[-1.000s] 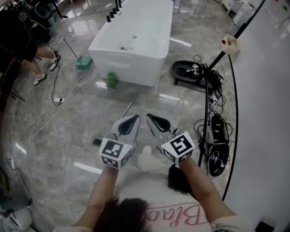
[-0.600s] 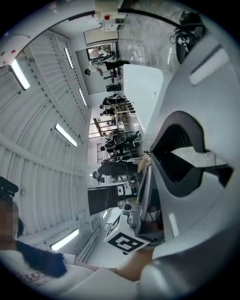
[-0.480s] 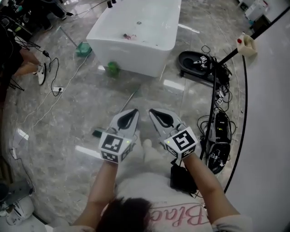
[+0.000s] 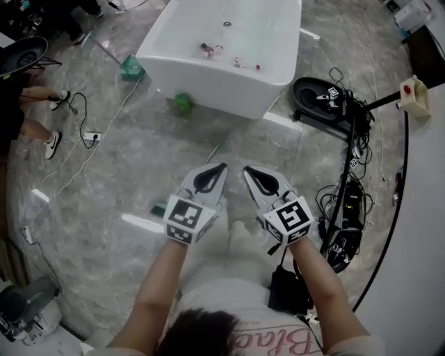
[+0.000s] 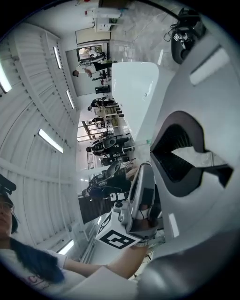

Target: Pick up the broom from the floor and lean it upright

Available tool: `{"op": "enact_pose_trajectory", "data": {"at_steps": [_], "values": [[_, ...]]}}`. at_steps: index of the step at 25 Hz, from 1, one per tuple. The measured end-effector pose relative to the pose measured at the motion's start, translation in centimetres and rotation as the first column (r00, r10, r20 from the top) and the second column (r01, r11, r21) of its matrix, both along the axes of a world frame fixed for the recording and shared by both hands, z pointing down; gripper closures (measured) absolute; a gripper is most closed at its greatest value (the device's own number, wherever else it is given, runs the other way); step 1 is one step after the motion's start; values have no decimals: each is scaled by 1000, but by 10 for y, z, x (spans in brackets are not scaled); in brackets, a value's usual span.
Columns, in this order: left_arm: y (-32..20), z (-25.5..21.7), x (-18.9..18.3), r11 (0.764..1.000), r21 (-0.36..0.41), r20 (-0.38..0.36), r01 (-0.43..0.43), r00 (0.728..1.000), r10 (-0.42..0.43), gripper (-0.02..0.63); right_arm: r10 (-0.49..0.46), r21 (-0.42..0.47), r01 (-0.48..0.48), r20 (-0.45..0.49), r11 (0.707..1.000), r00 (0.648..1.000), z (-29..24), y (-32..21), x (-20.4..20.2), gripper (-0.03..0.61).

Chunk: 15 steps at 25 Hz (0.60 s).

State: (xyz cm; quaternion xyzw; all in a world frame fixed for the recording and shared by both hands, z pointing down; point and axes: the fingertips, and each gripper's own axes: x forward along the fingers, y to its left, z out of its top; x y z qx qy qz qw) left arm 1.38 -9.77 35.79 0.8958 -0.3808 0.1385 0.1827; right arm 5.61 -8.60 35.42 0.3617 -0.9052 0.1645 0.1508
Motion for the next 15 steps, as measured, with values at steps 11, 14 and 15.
{"op": "enact_pose_trajectory", "data": {"at_steps": [11,14,15], "values": [[-81,100,-21,984,-132,15,-118,993,121,613,39,-113,-44,-48,993,998,88,-71,-31,577],[-100,128,-23,981,-154,18,-115,993,119,612,25,-142,-33,-60,989,998,116,-83,-38,577],[-106,137,-22,980,-162,20,-115,993,120,612,19,-149,-29,-68,988,998,127,-86,-39,577]]}}
